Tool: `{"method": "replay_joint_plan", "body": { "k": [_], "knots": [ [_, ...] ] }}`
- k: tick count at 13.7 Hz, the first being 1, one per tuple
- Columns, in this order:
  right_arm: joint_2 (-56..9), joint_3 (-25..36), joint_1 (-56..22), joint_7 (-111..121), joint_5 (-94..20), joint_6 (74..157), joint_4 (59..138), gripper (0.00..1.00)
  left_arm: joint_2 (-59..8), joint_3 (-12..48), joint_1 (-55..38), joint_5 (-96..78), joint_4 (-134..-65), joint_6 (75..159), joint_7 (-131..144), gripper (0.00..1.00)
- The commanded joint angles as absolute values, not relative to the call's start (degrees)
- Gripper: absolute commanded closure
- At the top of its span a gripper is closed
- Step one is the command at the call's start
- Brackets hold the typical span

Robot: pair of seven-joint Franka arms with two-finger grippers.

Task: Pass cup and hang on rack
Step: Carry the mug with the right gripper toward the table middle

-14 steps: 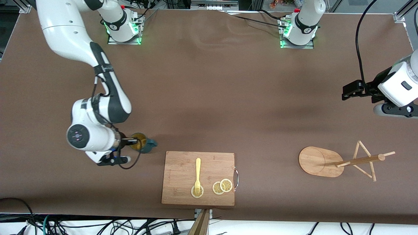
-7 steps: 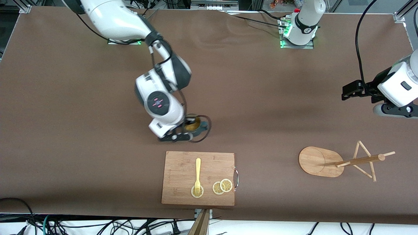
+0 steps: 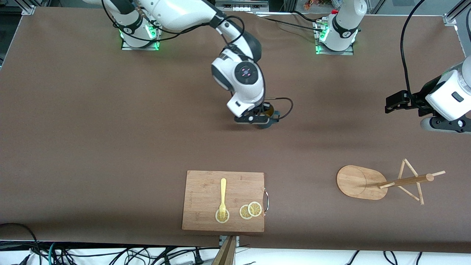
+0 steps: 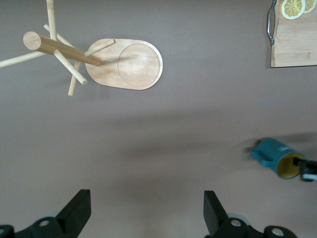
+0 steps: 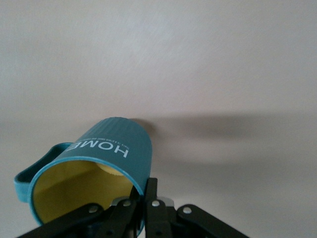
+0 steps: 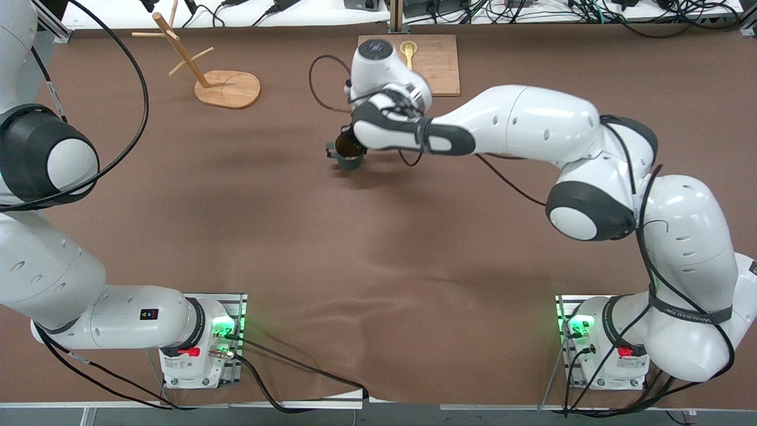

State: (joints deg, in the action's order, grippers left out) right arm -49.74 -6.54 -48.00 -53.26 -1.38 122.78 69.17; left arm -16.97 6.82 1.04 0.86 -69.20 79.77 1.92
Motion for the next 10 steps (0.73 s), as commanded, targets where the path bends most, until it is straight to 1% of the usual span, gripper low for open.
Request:
{"method": "replay_joint_plan", "body": {
  "k": [1, 5, 6, 7, 9, 10],
  "knots": [
    [-51.50, -5.98, -50.27, -55.19, 1.05, 124.98, 67.59, 1.00, -18.19, 6.86, 1.05, 1.23, -67.24, 79.45, 1.85, 0.00],
    [-52.65, -5.80, -51.50, -55.37, 1.32, 125.85, 67.59, 0.99, -18.19, 7.21, 0.53, -0.69, -67.76, 79.37, 1.85, 0.00],
    [-52.56, -5.54, -51.42, -55.11, 1.23, 125.86, 67.59, 0.87, -18.19, 7.12, 0.70, -2.53, -68.11, 79.28, 1.76, 0.00],
    [-52.21, -5.54, -51.07, -54.93, 1.14, 125.60, 67.59, 0.70, -18.11, 7.12, 0.79, -2.90, -68.38, 79.19, 1.67, 0.00],
    [-51.59, -5.28, -50.71, -54.76, 0.79, 123.68, 67.41, 0.56, -17.41, 7.21, 0.35, -2.99, -69.95, 79.10, 0.36, 0.00],
    [-50.81, -5.27, -50.63, -54.76, 0.70, 122.27, 66.89, 0.54, -17.05, 7.21, -0.78, -3.08, -70.57, 79.10, -1.04, 0.00]
  ]
}}
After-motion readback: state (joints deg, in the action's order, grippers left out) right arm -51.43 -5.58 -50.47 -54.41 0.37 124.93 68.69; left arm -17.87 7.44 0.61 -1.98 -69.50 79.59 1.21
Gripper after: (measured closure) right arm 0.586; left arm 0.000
